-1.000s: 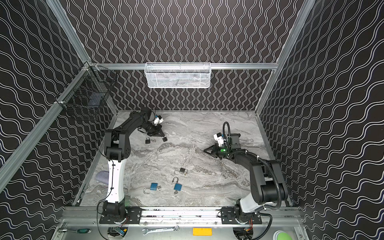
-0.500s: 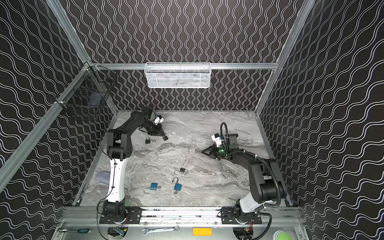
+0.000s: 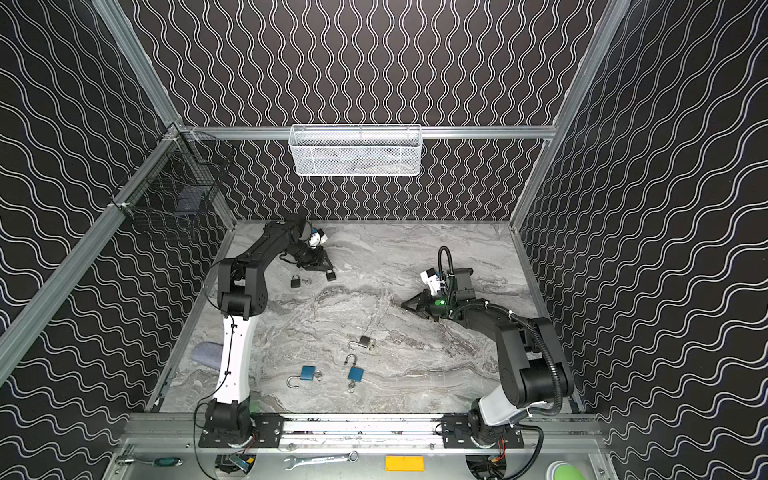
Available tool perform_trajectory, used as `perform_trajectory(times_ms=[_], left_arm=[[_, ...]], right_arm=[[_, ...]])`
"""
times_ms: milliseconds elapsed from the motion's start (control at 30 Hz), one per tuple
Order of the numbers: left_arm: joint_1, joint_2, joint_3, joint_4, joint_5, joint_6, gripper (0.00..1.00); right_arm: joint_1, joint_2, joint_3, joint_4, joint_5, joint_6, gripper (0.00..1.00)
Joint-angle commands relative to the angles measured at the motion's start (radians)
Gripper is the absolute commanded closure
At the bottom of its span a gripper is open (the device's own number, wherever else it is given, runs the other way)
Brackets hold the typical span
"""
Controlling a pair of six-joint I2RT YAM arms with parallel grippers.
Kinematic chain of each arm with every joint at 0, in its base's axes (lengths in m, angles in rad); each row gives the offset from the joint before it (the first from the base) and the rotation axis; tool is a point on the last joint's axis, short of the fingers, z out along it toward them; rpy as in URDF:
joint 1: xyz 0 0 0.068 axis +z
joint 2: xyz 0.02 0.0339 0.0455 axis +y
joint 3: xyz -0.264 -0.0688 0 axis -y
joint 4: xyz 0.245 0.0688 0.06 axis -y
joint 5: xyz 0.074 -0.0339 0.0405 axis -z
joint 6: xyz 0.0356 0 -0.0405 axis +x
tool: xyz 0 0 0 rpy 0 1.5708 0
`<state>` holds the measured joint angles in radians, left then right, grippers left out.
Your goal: Lock with the key
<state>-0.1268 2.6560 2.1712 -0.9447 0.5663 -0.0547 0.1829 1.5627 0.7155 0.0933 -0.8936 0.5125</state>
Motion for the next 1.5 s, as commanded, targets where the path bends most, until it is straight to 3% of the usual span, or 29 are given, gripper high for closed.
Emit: perform_trajectory(times_ms=[0,200,333,500,700,833,1100,1467], left_arm=[[0.007,-0.043,-0.013,0.088,0.024,-0.052,0.60],[0.012,-0.156,-0.045,0.227,0.066,-0.157,0.57],[0.033,-0.240,-0.064,0.327,0.094,-0.251,0.45],[0.060,-0.402,-0.170,0.440,0.057,-0.327,0.45],[0.098,-0.604,-0.292,0.408,-0.002,-0.359,0.43],[0.121,-0.776,-0.438,0.431,-0.015,-0.384,0.36],[0.125,-1.074,-0.708,0.495,-0.063,-0.478,0.30],[0.125,-1.342,-0.912,0.380,-0.152,-0.459,0.25]], right_arm=[[0.013,0.000,0.017,0.025,0.015,0.002,1.00],[0.055,0.008,0.090,-0.008,0.067,-0.007,1.00],[0.094,0.013,0.156,-0.007,0.156,0.000,1.00],[0.152,0.027,0.217,0.102,0.228,0.018,1.00],[0.208,0.121,0.355,0.176,0.278,0.044,1.00],[0.248,0.224,0.457,0.196,0.312,0.053,1.00],[0.359,0.443,0.680,0.171,0.465,0.031,1.00],[0.395,0.634,0.853,0.139,0.547,0.058,1.00]])
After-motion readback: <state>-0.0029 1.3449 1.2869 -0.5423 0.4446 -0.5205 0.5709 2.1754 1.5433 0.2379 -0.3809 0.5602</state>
